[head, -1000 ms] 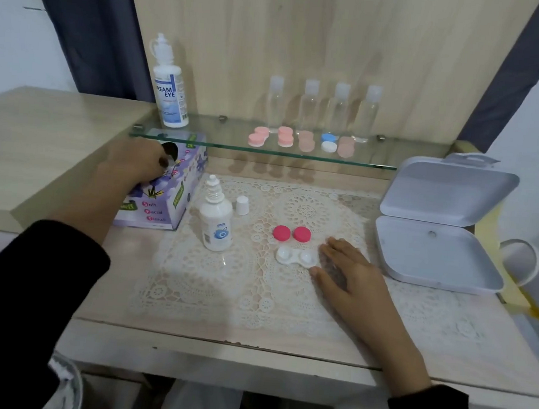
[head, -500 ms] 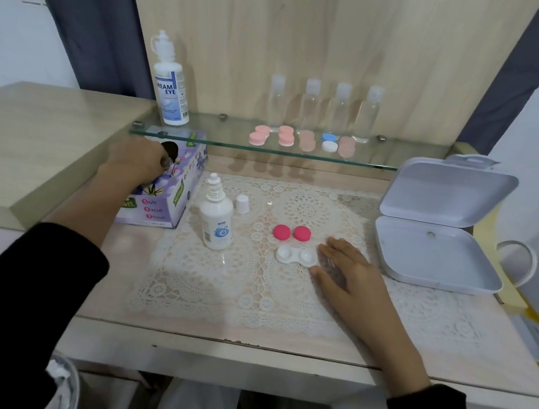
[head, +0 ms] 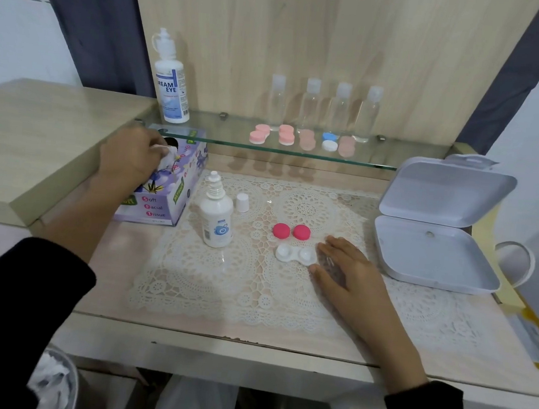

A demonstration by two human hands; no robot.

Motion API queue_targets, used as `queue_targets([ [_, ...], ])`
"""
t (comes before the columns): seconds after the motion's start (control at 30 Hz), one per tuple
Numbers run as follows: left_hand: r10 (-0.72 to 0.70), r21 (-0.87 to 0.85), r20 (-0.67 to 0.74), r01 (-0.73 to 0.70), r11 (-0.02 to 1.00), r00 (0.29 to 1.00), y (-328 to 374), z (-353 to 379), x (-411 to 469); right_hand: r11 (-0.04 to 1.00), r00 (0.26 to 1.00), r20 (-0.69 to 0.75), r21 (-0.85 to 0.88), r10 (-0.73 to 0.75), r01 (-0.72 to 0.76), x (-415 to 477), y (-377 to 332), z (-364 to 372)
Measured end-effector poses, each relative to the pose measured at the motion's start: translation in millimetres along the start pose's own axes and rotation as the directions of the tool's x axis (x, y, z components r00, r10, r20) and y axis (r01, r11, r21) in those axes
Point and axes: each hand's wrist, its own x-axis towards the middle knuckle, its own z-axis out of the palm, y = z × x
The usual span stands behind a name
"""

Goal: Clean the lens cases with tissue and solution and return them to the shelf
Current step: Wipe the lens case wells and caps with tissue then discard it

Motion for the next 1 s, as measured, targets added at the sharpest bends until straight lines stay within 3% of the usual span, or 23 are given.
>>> queue_targets([
  [0.2, -0.133, -0.133, -0.166, 0.112, 0.985, 0.977, 12, -17, -14, 1.0, 1.0, -0.006, 0.015, 0.006, -0.006, 0, -1, 0],
  [0.4, -0.146, -0.261, -0.314, 0.062, 0.963, 0.938, 6, -18, -14, 1.0, 1.0, 0.002, 0.013, 0.011, -0.011, -1, -2, -1],
  [0.5, -0.165, -0.435, -0.348, -0.003, 0.9, 0.923, 4, -20, -8, 1.0, 1.0, 0.006, 0.004, 0.01, -0.01, -1, -3, -1],
  [0.6, -0.277, -0.595, -0.357, 0.011, 0.803, 0.892, 11, -26, -7, 1.0, 1.0, 0.007, 0.004, 0.013, -0.013, -2, -2, -2],
  [0.7, -0.349, -0.621, -0.342, 0.069, 0.781, 0.872, 18, -33, -10, 1.0, 1.0, 0.009, 0.001, 0.014, -0.014, -2, -3, -2],
  [0.83, -0.344, -0.66, -0.359, 0.025, 0.751, 0.868, 26, -40, -15, 1.0, 1.0, 0.007, 0.002, 0.016, -0.016, -2, -5, -3],
  [0.93, -0.44, -0.795, -0.224, 0.099, 0.599, 0.87, 25, -41, -12, 1.0, 1.0, 0.015, 0.002, 0.021, -0.021, -1, -6, -3],
  [1.0, -0.449, -0.924, -0.076, 0.107, 0.368, 0.89, 22, -45, -13, 1.0, 1.0, 0.016, 0.0, 0.021, -0.021, -1, -6, -3],
])
